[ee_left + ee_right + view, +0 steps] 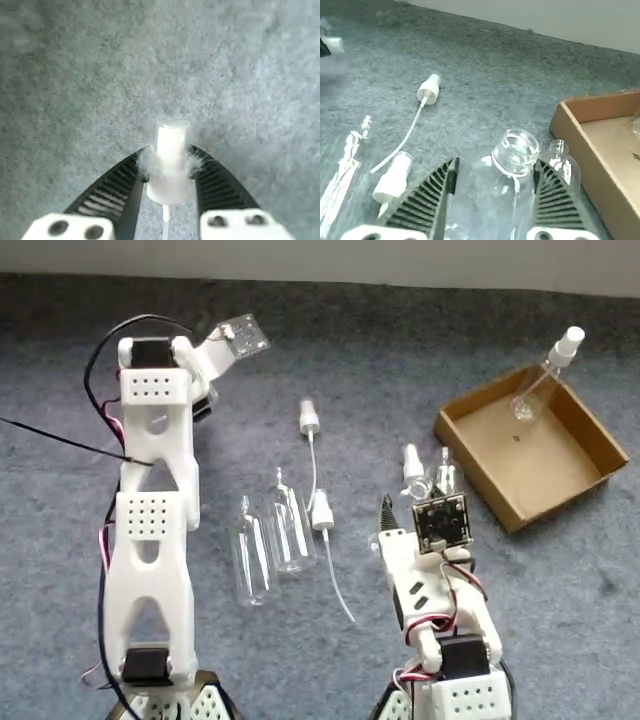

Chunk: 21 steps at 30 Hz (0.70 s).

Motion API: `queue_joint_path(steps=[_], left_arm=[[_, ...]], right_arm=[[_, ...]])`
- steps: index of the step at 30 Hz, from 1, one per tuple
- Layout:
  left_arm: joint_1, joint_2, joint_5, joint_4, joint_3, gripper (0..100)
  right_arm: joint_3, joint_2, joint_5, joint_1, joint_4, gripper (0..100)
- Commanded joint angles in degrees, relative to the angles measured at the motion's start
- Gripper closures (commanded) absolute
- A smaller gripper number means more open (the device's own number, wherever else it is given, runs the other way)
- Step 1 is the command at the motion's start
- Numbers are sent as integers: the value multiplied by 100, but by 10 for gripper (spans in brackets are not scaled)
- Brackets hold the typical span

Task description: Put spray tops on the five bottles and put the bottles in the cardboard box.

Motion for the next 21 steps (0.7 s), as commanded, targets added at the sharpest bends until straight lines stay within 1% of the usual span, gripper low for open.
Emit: queue_joint_path(steps=[1, 6, 8, 11, 13, 17, 21], left_arm=[[330, -778, 598, 105, -268, 995], [611, -1305, 1846, 114, -251, 995], [743, -1481, 2321, 114, -251, 995], [901, -1763, 2787, 123, -251, 995], [998, -1991, 2936, 123, -242, 995], [1121, -2501, 2971, 123, -154, 995], [1305, -3257, 2971, 123, 664, 995]], right_arm=[[242, -101, -9, 40, -312, 861], [259, -101, -9, 31, -330, 861], [303, -101, -9, -22, -567, 861], [321, -101, -9, -268, -963, 861], [321, -101, -9, -435, -1130, 861], [330, -101, -9, -558, -1174, 861], [330, -101, -9, -567, -1182, 861]])
